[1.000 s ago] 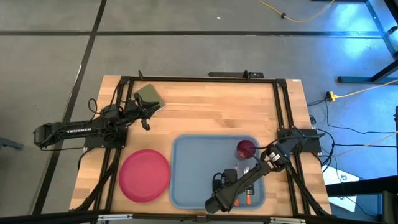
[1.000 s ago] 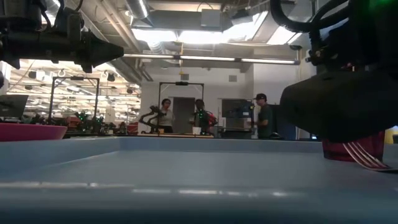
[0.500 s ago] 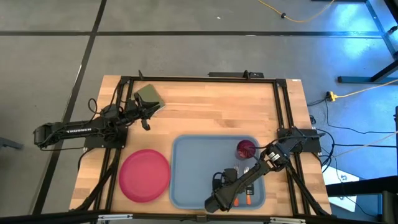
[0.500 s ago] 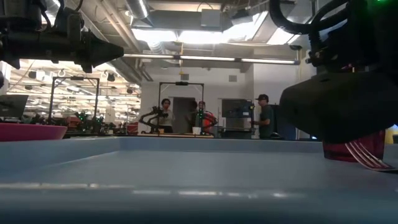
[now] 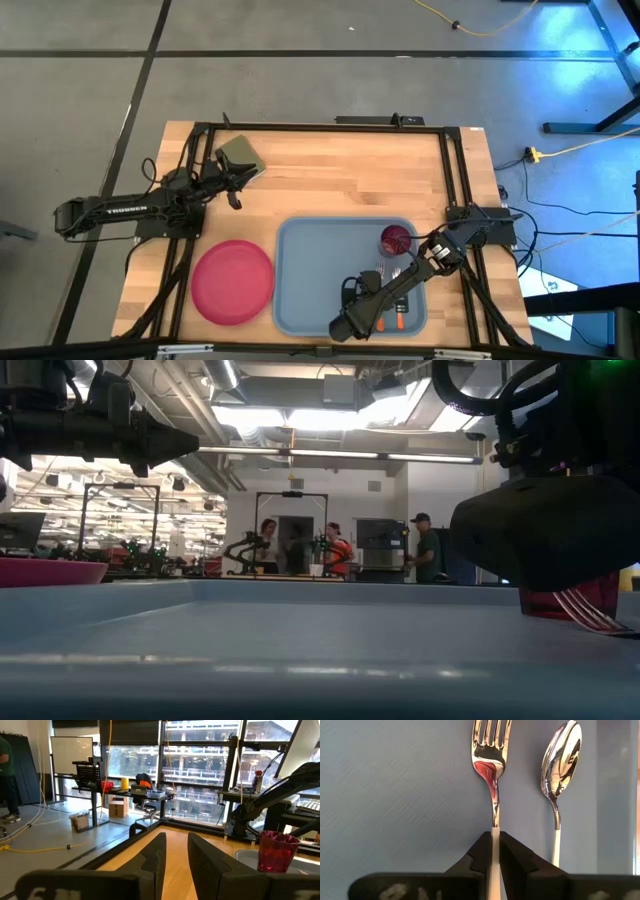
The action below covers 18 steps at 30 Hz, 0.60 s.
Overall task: Pick and place plate/cup/fork/spoon on tray
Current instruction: Put the orange fork on the blue serving tray to the left of the orange spoon, then put the pink plate on the blue serving tray to the left of the orange fork
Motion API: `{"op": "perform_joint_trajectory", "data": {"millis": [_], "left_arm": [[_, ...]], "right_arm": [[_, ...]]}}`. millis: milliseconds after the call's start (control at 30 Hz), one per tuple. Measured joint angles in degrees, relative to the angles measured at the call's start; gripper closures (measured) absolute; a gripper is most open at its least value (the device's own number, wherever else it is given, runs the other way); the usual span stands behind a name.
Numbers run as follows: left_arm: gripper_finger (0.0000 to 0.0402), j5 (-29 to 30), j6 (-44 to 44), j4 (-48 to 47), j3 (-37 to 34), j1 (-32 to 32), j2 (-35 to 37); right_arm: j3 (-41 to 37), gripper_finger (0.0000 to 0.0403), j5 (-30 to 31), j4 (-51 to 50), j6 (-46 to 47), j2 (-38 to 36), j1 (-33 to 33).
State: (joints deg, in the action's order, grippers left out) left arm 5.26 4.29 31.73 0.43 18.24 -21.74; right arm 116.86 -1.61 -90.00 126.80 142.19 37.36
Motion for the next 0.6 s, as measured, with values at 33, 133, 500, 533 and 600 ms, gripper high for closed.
{"op": "perform_joint_trajectory", "data": {"millis": [33, 133, 500, 533, 600], "left_arm": [[0.0328, 0.0, 0.0, 0.0, 0.0, 0.0, 0.0], [0.0328, 0.0, 0.0, 0.0, 0.0, 0.0, 0.0], [0.0328, 0.0, 0.0, 0.0, 0.0, 0.0, 0.0], [0.0328, 0.0, 0.0, 0.0, 0.0, 0.0, 0.0], [0.0328, 0.0, 0.0, 0.0, 0.0, 0.0, 0.0]], "right_arm": [[0.0, 0.0367, 0.0, 0.0, 0.0, 0.0, 0.0], [0.0, 0.0367, 0.0, 0.0, 0.0, 0.0, 0.0], [0.0, 0.0292, 0.2, -0.6, -1.1, 0.0, -0.1], [0.0, 0.0286, 0.2, -0.6, -1.1, 0.0, -0.1], [0.0, 0.0277, 0.2, -0.6, -1.1, 0.0, -0.1]]}}
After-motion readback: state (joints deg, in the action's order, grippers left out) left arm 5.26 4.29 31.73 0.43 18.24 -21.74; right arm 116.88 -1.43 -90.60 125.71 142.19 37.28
